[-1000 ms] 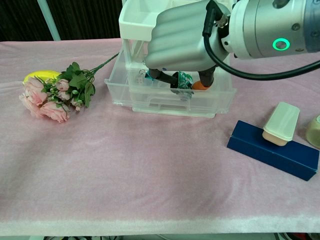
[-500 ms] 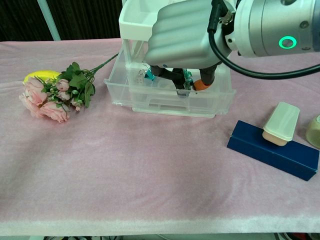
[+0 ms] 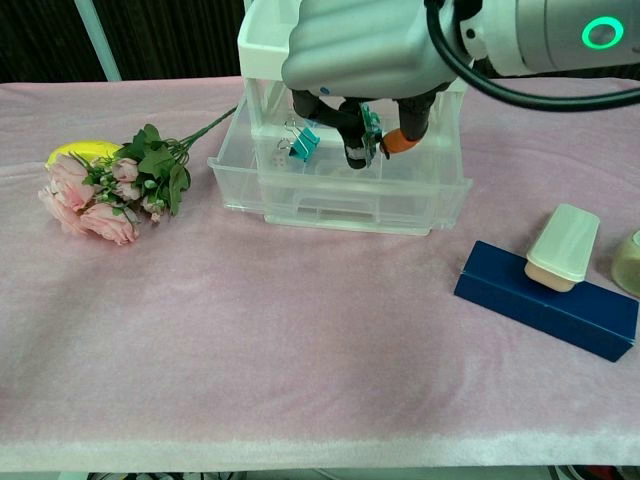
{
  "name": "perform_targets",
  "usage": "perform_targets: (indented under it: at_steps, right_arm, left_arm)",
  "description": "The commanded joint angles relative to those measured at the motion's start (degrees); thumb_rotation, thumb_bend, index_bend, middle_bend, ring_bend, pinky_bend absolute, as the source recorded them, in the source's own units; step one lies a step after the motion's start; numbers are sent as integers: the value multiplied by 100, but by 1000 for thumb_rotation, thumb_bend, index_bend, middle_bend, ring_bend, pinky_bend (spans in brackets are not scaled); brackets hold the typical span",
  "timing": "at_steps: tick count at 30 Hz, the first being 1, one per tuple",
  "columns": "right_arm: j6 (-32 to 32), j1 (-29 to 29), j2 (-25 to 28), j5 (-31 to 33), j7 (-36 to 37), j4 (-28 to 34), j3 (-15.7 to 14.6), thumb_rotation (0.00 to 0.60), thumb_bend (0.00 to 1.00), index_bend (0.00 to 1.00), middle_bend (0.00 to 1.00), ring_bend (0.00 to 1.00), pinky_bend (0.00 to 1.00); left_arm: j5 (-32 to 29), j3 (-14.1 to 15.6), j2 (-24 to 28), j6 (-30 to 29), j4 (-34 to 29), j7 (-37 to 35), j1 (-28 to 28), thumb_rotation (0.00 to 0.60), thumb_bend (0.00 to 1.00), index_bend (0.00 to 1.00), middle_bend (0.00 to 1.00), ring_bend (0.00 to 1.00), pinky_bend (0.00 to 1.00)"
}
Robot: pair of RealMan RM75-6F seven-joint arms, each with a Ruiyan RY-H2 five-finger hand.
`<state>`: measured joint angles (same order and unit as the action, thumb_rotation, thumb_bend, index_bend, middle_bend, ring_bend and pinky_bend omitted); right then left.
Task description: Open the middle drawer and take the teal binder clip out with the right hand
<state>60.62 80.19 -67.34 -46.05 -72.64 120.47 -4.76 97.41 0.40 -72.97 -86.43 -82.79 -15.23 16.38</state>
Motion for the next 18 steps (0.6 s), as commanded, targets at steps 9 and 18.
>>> perform_targets:
  at_steps: [9,18]
  right_arm:
    - [254,-196,631,-249,111,527,105,600,187,753,973,955,781]
    - [557,-654,1473,-707,464,956,86,600,186,754,973,953,776]
  left_arm:
    - [15,4,-3,-11,5,8,-3,600,0,0,0,0,0]
    - [45,4,-10,-58,15,22,-15,600,0,0,0,0,0]
